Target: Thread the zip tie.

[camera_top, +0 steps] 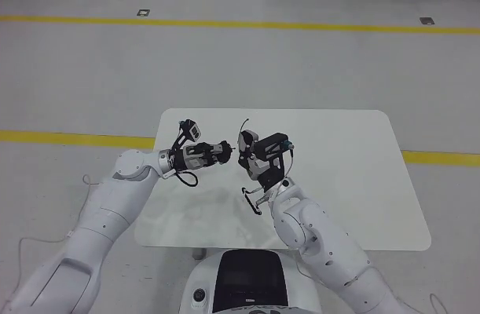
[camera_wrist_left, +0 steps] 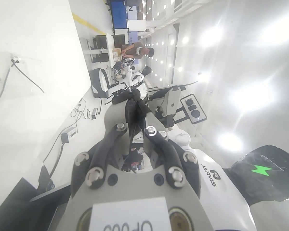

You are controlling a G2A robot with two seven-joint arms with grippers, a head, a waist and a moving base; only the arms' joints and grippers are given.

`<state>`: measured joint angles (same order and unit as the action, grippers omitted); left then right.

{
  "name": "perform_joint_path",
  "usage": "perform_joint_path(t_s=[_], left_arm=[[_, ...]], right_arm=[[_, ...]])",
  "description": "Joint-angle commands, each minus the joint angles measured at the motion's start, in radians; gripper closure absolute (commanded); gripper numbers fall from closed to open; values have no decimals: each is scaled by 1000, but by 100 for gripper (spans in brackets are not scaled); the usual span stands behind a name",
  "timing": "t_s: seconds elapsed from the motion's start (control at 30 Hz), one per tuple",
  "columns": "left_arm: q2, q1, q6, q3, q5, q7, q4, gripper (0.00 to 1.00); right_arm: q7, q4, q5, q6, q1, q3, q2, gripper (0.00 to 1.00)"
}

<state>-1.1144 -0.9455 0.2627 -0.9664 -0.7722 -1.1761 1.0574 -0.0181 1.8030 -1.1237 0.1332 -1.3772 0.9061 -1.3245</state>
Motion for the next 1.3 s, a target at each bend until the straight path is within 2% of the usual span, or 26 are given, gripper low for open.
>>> perform_joint_path(t_s=[0.0, 0.4, 0.63, 0.87, 1.1, 1.27], left_arm=[[0, 0, 0, 0, 0, 0, 0, 100], [0, 0, 0, 0, 0, 0, 0, 100], [3, -27, 0, 0, 42, 73, 38, 100], [2, -41, 37, -6, 51, 116, 47, 100], [-1, -45, 70, -9, 34, 116, 39, 100], [-2, -45, 73, -8, 34, 116, 35, 100]], right_arm=[[2, 2, -4, 11, -6, 1, -2, 100], [14, -3, -30, 130, -22, -54, -30, 100], [54, -5, -31, 178, -29, -68, -45, 100], [54, -5, -31, 178, -29, -68, -45, 100], [54, -5, -31, 178, -29, -68, -45, 100], [54, -5, -31, 178, -29, -68, -45, 100]])
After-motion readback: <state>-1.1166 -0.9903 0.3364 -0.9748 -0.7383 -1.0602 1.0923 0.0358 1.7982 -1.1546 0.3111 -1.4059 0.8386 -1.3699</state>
